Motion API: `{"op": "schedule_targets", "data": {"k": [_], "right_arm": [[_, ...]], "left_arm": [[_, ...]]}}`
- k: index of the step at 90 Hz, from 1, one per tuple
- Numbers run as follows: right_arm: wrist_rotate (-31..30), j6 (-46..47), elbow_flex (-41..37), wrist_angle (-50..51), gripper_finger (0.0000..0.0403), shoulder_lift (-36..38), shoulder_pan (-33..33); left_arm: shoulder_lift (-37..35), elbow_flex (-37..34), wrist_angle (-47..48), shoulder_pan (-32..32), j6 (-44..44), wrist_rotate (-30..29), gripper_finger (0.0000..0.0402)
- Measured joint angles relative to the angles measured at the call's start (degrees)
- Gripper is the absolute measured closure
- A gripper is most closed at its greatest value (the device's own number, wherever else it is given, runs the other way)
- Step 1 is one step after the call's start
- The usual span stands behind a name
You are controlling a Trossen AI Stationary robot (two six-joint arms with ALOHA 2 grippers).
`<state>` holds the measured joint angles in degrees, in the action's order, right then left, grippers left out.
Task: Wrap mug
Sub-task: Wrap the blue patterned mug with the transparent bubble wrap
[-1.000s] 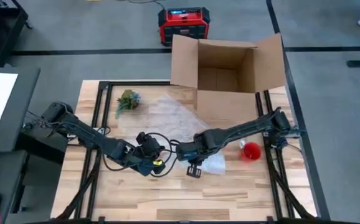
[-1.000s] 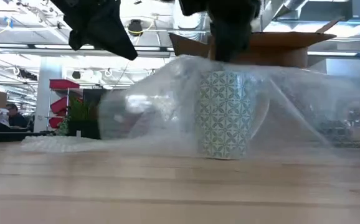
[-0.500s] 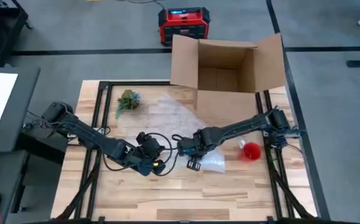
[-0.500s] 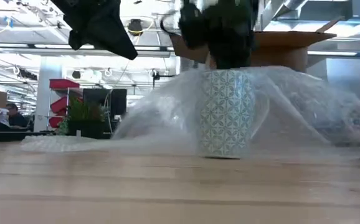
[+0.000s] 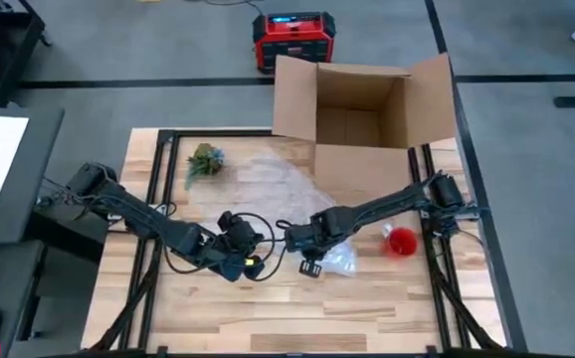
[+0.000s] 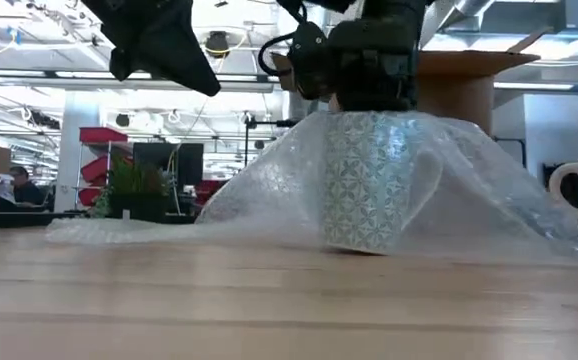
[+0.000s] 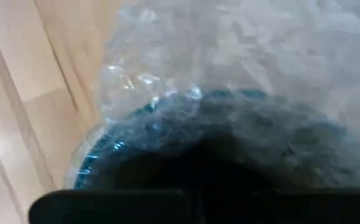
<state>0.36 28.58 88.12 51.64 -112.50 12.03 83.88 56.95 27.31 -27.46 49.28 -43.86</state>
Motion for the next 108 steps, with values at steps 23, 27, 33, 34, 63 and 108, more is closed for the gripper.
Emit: {"op": "schedule_targets", "data": {"k": [23, 27, 33, 34, 63, 108], "right_arm": [[-1.0, 0.0, 11.4, 10.2, 0.0403, 0.2, 1.7], [-2.4, 0.0, 12.3, 10.2, 0.0403, 0.2, 2.0], [-3.7, -0.1, 12.9, 9.8, 0.0403, 0.2, 2.4], [-3.8, -0.1, 12.9, 9.8, 0.0403, 0.2, 2.4], [-3.3, -1.2, 2.6, 2.0, 0.0403, -2.5, 1.7], [-1.8, -2.8, 5.3, 3.1, 0.0403, -1.9, 3.1]], "left_arm": [[0.0, 0.0, 0.0, 0.0, -0.2, 0.6, 0.0402], [0.0, 0.0, 0.0, 0.0, -0.2, 0.8, 0.0402], [0.0, 0.0, 0.1, 0.0, -0.2, 1.2, 0.0402], [0.0, 0.0, 0.1, 0.0, -0.2, 1.2, 0.0402], [0.0, 0.0, -0.2, -0.2, -0.1, 1.7, 0.0402], [0.0, 0.0, 0.2, -0.2, -0.1, 1.7, 0.0402]]}}
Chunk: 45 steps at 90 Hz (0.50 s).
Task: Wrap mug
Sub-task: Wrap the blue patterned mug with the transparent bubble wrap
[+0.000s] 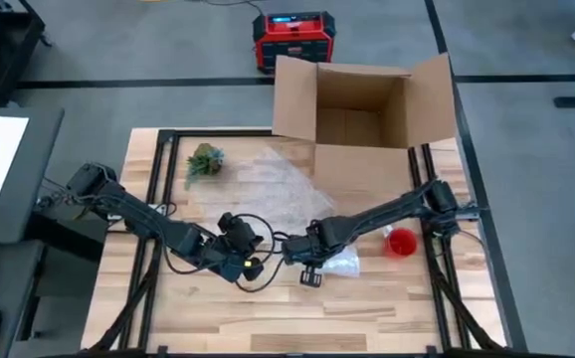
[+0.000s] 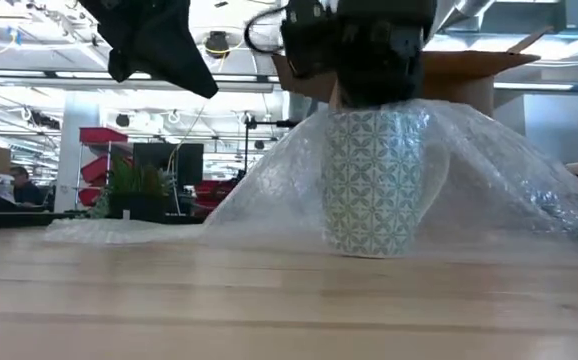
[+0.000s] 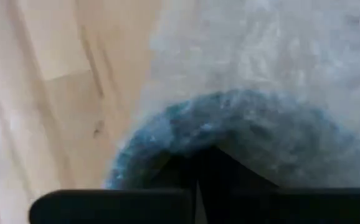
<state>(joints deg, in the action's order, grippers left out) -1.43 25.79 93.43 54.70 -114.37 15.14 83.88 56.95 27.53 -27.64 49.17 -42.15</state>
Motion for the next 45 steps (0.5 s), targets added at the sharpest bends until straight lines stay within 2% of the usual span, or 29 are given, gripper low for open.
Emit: {"op": "schedule_targets", "data": {"k": [18, 28, 45], "right_arm": [[-0.5, -0.3, 4.0, 3.0, 0.0403, 2.4, 1.8], [-2.5, -0.7, 4.7, 0.1, 0.0403, 3.7, 2.8], [-3.0, -0.8, 4.8, -0.6, 0.0403, 1.2, 1.1]], "left_arm": [[0.0, 0.0, 0.0, -0.1, 0.1, 0.1, 0.0402], [0.0, 0.0, 0.0, -0.4, 0.1, 0.1, 0.0402], [0.0, 0.0, 0.0, -0.4, -0.2, 0.1, 0.0402]]}}
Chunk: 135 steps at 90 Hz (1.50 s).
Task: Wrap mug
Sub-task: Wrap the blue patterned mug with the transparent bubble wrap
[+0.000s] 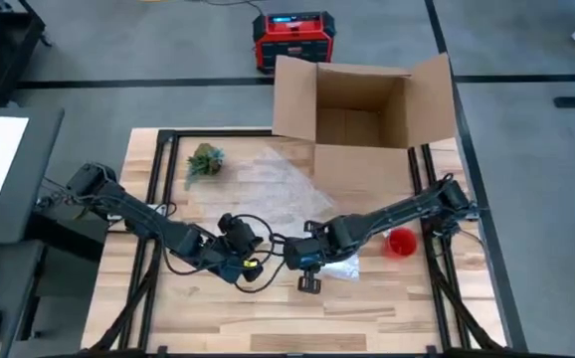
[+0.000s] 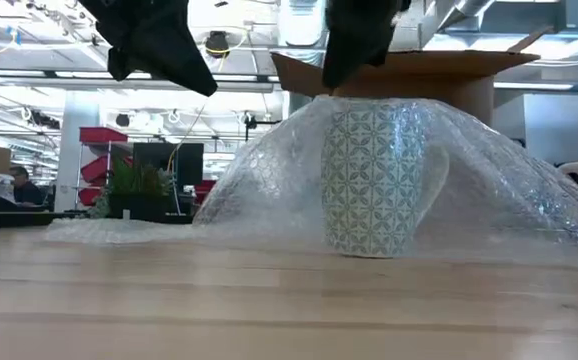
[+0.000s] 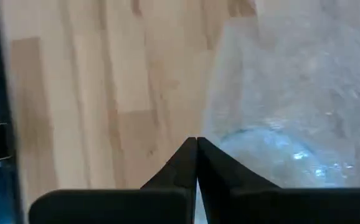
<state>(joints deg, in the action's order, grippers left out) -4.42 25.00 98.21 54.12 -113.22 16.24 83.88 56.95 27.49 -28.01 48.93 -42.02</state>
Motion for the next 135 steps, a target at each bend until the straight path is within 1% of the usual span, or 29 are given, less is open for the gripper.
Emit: {"op": "schedule_targets", "data": {"k": [9, 16, 24, 47, 69, 81, 95, 109, 118, 126, 135], "right_arm": [[-0.7, 0.7, 0.3, 1.0, 0.0403, -2.6, -1.6], [-0.2, 0.6, 0.2, 2.5, 0.0403, -5.0, -2.5], [0.2, 0.0, 0.2, 1.8, 0.0403, -7.0, -2.6], [0.3, -0.3, 0.1, 2.8, 0.0403, -7.2, -2.3], [0.3, -3.0, 0.2, 3.4, 0.0403, -9.4, -1.6], [1.2, -4.5, 0.1, 3.4, 0.0403, -9.5, -1.6], [0.9, -4.5, -0.4, 5.1, 0.0403, -5.6, -1.7], [-1.5, -3.6, -0.4, 7.8, 0.0403, 1.1, -1.6], [-1.8, -1.7, -0.2, 9.1, 0.0403, 4.3, -1.2], [-1.7, 0.3, -0.2, 10.6, 0.0403, 5.2, -0.8], [-1.7, 1.1, -0.2, 12.4, 0.0403, 4.6, -0.3]], "left_arm": [[0.0, 0.0, 0.0, 0.0, 0.2, 0.0, 0.0402], [0.0, 0.0, 0.0, 0.0, 0.2, 0.0, 0.0402], [0.0, 0.0, 0.0, 0.0, 0.3, 0.0, 0.0402], [0.0, 0.0, 0.0, 0.0, 0.4, 0.1, 0.0402], [0.0, 0.0, -0.7, -0.1, 0.4, 0.6, 0.0402], [0.0, 0.0, -1.2, -0.4, 0.4, 0.8, 0.0402], [0.0, 0.0, -1.4, -0.4, 0.3, 0.8, 0.0402], [0.0, 0.0, -1.5, -0.4, 0.2, 0.8, 0.0402], [0.0, 0.0, -1.5, -0.4, 0.2, 0.8, 0.0402], [0.0, 0.0, -1.5, -0.4, 0.2, 0.8, 0.0402], [0.0, 0.0, -1.5, -0.4, 0.2, 0.8, 0.0402]]}}
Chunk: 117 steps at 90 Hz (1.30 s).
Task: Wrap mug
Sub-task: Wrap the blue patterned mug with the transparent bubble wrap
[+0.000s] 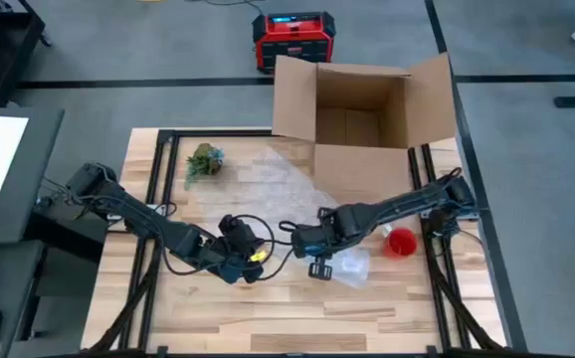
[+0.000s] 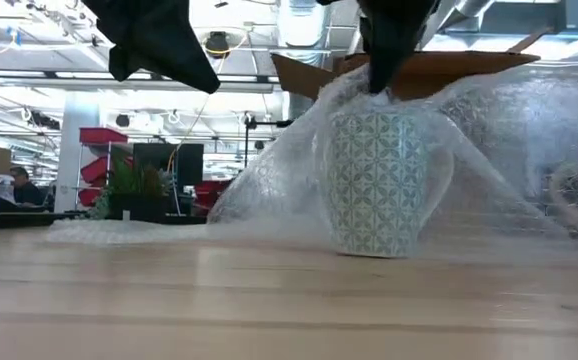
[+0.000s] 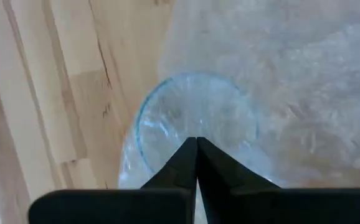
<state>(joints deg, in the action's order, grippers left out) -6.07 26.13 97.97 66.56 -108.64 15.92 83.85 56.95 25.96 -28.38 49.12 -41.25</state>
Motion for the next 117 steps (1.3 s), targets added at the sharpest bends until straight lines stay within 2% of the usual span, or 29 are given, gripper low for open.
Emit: {"op": "schedule_targets", "data": {"k": [33, 49, 100, 107, 117], "right_arm": [[2.2, -3.8, 0.4, -0.8, 0.0403, -13.9, -2.4], [4.2, -7.2, 0.5, -1.6, 0.0403, -16.3, -2.9], [1.8, -5.7, 0.0, 0.2, 0.0403, -0.6, -1.3], [-0.5, -5.0, 0.1, -0.9, 0.0403, 0.8, -1.3], [-6.7, -3.5, 0.1, -2.7, 0.0403, 0.4, -1.2]], "left_arm": [[0.0, 0.0, 0.2, 0.0, 0.0, 0.5, 0.0402], [0.0, 0.0, 0.1, 0.0, 0.0, 1.6, 0.0402], [0.0, 0.0, -0.3, 0.0, 0.2, 1.7, 0.0402], [0.0, 0.0, -0.3, 0.0, 0.2, 1.7, 0.0402], [0.0, 0.0, -0.2, 0.0, 0.2, 1.7, 0.0402]]}}
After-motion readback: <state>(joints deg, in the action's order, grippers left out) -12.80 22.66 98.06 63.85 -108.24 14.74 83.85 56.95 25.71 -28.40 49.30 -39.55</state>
